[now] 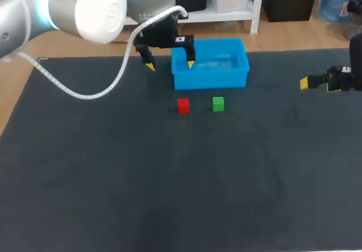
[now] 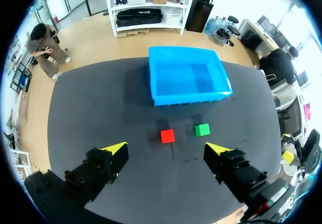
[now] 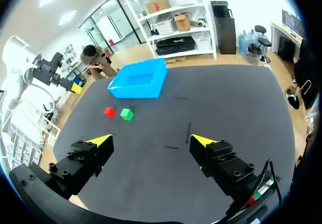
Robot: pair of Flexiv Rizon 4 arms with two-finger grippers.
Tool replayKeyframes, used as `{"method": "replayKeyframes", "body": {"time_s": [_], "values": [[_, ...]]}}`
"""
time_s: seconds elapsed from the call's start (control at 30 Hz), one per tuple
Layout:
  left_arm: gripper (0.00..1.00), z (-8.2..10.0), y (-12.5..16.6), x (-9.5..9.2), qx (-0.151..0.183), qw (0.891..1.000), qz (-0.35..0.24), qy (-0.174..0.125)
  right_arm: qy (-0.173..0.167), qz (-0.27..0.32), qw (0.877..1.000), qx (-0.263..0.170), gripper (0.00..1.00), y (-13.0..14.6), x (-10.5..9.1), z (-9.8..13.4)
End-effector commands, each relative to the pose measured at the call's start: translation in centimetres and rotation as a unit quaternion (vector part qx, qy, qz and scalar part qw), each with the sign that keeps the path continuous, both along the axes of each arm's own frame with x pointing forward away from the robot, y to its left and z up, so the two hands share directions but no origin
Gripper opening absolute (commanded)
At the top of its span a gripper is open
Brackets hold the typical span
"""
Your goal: Use the left arm to pick the red cube and place it into the blue plastic box first, then use the right arm to grasp the green cube and put it into the same blue plastic box after the first action is fully finished.
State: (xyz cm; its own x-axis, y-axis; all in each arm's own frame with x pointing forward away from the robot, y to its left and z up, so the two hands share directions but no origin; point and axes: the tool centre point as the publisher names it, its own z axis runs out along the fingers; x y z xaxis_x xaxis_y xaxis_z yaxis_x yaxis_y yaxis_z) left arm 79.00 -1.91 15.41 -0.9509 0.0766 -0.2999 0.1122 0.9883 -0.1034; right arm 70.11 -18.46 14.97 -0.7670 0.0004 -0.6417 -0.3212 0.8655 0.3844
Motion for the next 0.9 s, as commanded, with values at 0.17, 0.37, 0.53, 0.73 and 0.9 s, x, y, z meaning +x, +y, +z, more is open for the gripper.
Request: {"method": "replayKeyframes", "body": {"time_s": [0.17,0.37,0.53,0.73,0.9], "values": [[1.0,-0.3,-1.4,1.2,0.031,0.999,0.005,0.027,0.0,0.0,1.0,0.0,1.0,0.0,0.0,0.0],[1.0,-0.9,-1.7,1.5,0.04,0.998,0.015,0.04,0.0,0.0,1.0,0.0,1.0,0.0,0.0,0.0],[1.0,-1.4,-1.8,1.6,0.046,0.998,0.02,0.049,0.0,0.0,1.0,0.0,1.0,0.0,0.0,0.0],[1.0,-2.0,-1.8,1.6,0.045,0.997,0.028,0.06,0.0,0.0,1.0,0.0,1.0,0.0,0.0,0.0],[1.0,-2.4,-1.9,1.8,0.043,0.997,0.031,0.064,0.0,0.0,1.0,0.0,1.0,0.0,0.0,0.0]]}}
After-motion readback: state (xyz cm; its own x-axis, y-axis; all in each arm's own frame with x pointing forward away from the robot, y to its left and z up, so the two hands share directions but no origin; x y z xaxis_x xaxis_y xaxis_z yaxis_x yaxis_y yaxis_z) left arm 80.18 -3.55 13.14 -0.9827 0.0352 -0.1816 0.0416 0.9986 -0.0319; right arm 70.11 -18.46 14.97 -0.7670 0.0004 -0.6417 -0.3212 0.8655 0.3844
